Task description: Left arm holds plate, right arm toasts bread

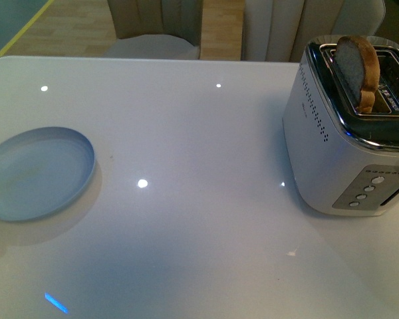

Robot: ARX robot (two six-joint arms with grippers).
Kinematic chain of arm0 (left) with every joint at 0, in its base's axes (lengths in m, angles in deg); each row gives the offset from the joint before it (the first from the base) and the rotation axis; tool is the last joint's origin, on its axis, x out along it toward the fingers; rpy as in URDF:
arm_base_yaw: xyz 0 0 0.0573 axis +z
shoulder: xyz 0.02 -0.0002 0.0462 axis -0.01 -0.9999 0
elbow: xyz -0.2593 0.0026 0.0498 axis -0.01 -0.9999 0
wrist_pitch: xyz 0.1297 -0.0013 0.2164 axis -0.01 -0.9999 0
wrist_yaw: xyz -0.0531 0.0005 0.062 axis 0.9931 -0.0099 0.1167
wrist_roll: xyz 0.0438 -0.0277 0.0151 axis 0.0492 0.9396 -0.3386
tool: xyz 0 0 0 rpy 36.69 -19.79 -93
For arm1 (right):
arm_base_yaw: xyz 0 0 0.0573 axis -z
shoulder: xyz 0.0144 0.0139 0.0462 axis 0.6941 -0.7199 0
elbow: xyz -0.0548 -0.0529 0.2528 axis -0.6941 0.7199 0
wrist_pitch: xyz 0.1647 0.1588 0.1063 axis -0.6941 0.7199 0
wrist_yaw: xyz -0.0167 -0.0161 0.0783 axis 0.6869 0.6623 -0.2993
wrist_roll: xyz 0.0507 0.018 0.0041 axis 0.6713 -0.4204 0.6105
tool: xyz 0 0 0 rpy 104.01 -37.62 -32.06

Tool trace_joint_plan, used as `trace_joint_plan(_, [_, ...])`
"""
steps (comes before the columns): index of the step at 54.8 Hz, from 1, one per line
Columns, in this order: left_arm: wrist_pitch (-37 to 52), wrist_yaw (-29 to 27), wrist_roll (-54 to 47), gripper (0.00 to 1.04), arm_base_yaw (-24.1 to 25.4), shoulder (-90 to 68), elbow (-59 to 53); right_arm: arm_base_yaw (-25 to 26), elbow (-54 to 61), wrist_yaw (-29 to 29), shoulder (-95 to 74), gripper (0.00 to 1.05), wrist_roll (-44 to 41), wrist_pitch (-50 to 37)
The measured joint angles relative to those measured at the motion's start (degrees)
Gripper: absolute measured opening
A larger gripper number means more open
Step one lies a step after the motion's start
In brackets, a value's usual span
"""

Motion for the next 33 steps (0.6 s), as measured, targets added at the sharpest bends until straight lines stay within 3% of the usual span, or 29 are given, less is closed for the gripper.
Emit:
trace_joint_plan(13, [0.44, -0.28, 0.04, 0.06, 0.24, -0.68, -0.13, 0.00, 0.00, 0.00, 0.00, 0.96, 0.00, 0.00])
trace_joint_plan(33, [3.26, 0.13, 1.66, 0.62, 0.00, 0.44, -1.42, 0.00, 0.00, 0.00, 0.00, 0.96, 0.00, 0.00])
